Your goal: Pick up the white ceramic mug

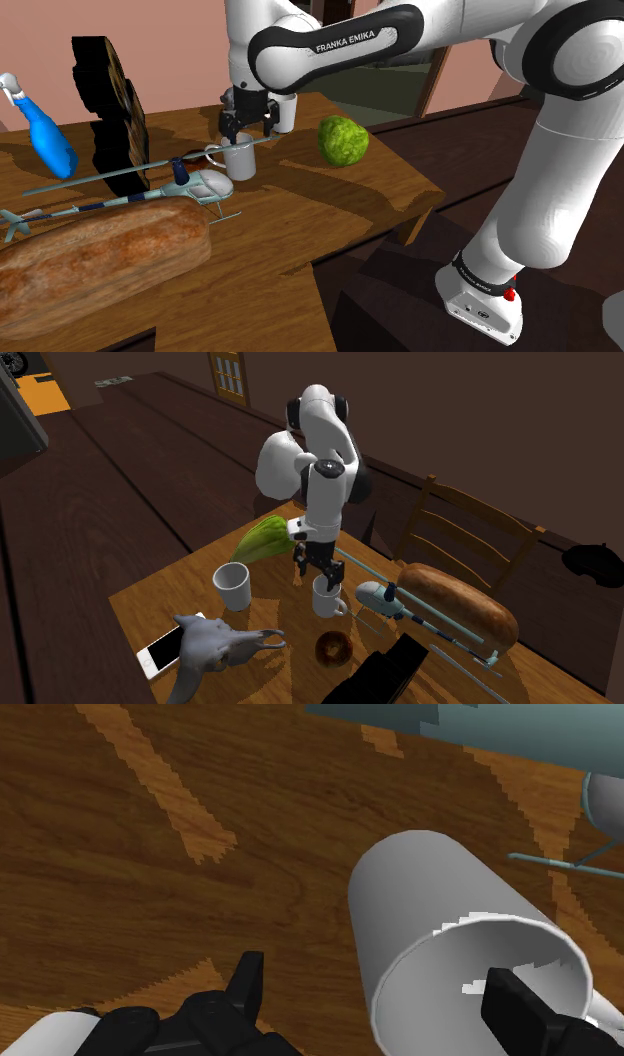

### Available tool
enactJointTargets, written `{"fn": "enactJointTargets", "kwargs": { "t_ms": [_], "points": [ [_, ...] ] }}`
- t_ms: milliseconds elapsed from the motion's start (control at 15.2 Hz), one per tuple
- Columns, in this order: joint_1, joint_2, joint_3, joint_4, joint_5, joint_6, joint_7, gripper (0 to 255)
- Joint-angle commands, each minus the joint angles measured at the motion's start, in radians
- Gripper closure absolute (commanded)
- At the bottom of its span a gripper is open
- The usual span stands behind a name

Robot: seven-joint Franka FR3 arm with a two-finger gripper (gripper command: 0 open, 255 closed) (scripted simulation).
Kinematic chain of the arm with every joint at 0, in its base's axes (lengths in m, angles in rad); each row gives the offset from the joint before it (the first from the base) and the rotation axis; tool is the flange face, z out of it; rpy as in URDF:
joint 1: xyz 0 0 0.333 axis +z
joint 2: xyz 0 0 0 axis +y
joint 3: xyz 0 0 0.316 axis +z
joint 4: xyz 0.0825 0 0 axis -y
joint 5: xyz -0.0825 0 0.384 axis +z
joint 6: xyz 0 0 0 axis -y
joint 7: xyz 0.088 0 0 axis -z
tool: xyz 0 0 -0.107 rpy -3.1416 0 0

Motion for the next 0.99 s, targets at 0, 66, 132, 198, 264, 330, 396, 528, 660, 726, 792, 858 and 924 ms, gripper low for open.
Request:
{"fn": "enactJointTargets", "kwargs": {
  "t_ms": [0, 66, 132, 198, 264, 330, 396, 528, 660, 726, 792, 858, 924],
  "points": [
    [0.000, 0.004, -0.001, -0.022, -0.003, 0.026, 0.004, 0],
    [0.000, 0.008, -0.002, -0.038, -0.007, 0.045, 0.008, 0],
    [0.000, 0.008, -0.002, -0.038, -0.007, 0.045, 0.008, 0],
    [0.000, 0.008, -0.002, -0.038, -0.007, 0.045, 0.008, 0],
    [0.000, 0.008, -0.002, -0.039, -0.007, 0.046, 0.008, 255],
    [0.000, 0.010, -0.002, -0.037, -0.008, 0.046, 0.008, 255],
    [0.000, 0.010, -0.002, -0.037, -0.008, 0.047, 0.008, 255],
    [0.000, 0.010, -0.002, -0.037, -0.007, 0.047, 0.007, 255],
    [0.000, 0.009, -0.002, -0.038, -0.007, 0.047, 0.007, 255],
    [0.000, 0.009, -0.002, -0.038, -0.007, 0.047, 0.007, 255],
    [0.000, 0.009, -0.002, -0.038, -0.007, 0.047, 0.008, 255],
    [0.000, 0.008, -0.002, -0.038, -0.007, 0.045, 0.008, 255],
    [0.000, 0.005, -0.001, -0.028, -0.005, 0.033, 0.006, 255]
  ]
}}
